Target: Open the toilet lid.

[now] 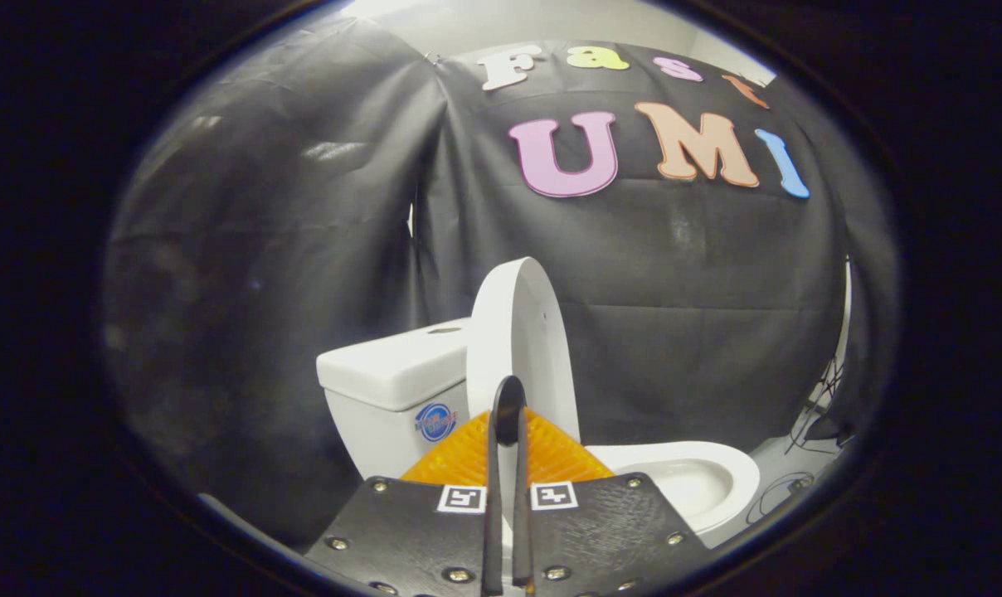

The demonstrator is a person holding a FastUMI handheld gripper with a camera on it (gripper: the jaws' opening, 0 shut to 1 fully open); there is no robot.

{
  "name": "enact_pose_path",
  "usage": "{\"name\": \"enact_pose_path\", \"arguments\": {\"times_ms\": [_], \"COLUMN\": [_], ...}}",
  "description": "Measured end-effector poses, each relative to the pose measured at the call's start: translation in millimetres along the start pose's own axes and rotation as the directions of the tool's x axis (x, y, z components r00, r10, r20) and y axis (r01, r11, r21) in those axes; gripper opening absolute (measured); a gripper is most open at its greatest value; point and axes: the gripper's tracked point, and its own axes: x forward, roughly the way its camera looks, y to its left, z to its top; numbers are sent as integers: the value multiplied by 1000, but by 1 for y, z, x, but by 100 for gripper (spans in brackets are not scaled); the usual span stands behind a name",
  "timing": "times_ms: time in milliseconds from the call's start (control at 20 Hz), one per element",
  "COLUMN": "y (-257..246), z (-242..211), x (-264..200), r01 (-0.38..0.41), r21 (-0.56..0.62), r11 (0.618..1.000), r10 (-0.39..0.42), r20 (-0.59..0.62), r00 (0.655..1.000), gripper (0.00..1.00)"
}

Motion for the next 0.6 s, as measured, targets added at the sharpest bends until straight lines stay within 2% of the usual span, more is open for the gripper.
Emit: {"name": "enact_pose_path", "arguments": {"times_ms": [250,450,600], "y": [6,7,-3], "z": [0,12,17], "x": [-8,-18,-27], "r01": [-23,-3,28], "r21": [-39,-109,-111], "r11": [999,994,993], "r10": [23,11,-20], "r20": [12,71,80], "r00": [1000,997,997], "gripper": [5,5,5]}}
